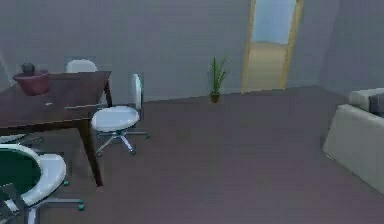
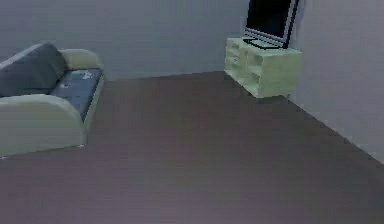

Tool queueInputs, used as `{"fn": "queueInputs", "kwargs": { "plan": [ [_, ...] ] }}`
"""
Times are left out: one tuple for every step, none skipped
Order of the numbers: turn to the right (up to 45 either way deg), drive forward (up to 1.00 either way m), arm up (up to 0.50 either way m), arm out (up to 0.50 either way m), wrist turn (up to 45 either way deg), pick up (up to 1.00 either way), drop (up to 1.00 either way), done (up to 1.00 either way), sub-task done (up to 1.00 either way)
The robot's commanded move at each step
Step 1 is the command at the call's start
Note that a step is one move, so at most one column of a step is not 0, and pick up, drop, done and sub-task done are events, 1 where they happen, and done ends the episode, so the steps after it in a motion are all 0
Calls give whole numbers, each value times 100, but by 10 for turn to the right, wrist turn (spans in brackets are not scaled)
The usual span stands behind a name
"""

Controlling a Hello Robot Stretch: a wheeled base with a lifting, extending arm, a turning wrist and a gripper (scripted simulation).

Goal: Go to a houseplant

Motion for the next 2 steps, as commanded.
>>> {"fn": "queueInputs", "kwargs": {
  "plan": [
    [0,100,0,0,0,0,0,0,0],
    [30,0,0,0,0,0,0,0,0]
  ]
}}
